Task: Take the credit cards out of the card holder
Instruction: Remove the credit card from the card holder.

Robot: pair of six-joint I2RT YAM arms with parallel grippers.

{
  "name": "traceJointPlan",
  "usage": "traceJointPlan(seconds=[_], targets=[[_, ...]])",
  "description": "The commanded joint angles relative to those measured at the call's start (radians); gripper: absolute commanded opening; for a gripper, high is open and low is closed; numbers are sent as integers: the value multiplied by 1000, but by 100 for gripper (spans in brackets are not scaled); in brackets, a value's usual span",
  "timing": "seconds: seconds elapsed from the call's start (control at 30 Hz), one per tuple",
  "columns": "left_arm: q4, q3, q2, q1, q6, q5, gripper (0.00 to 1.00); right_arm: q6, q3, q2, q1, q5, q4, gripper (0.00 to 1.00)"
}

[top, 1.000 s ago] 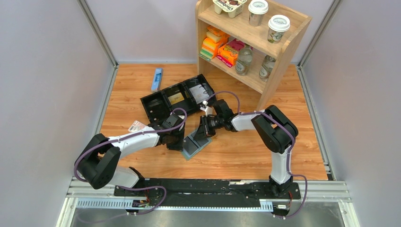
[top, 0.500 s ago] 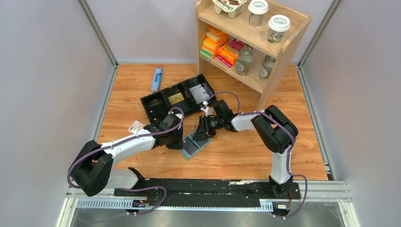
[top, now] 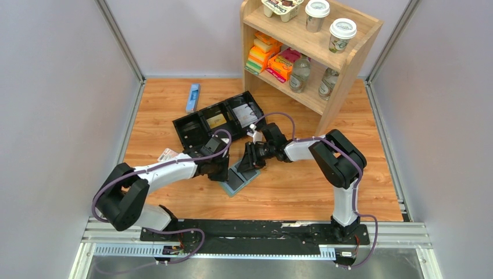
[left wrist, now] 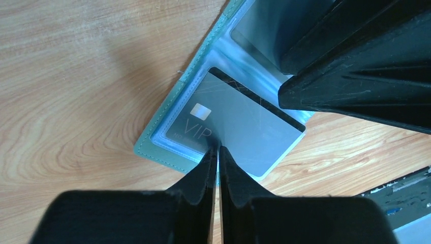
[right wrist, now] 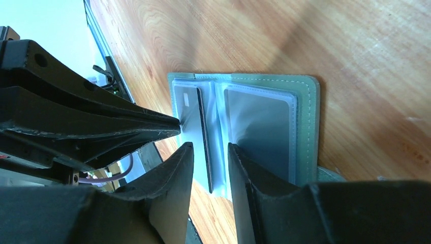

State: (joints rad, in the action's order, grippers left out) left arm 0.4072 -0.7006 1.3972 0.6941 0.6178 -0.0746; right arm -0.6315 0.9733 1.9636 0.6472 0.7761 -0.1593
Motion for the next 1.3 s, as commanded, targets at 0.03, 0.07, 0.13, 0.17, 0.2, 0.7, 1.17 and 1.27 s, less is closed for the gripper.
traceJointPlan(seconds=[0.03, 0.07, 0.13, 0.17, 0.2, 0.7, 1.17, 1.27], targets=[[-22, -22, 42, 4, -32, -7, 11, 18, 1, -12, 5, -26, 10, 37], [-27, -26, 60, 4, -33, -16, 11, 18, 1, -11, 6, -24, 10, 37], [-53, -30, 78, 4, -33, -25, 11, 18, 4, -12, 9, -20, 10, 35], [-57, -28, 88, 4, -35, -27, 11, 18, 4, -11, 11, -18, 10, 34], [-64, -30, 92, 4, -35, -30, 11, 18, 5, -8, 12, -17, 10, 34], [87, -42, -72, 4, -44, 58, 21, 30, 22, 6, 20, -20, 32, 33], [68, -37, 28, 4, -61, 18, 25, 29, 21, 3, 22, -15, 30, 33], [64, -36, 58, 4, -59, 7, 22, 29, 24, 6, 25, -14, 30, 33]])
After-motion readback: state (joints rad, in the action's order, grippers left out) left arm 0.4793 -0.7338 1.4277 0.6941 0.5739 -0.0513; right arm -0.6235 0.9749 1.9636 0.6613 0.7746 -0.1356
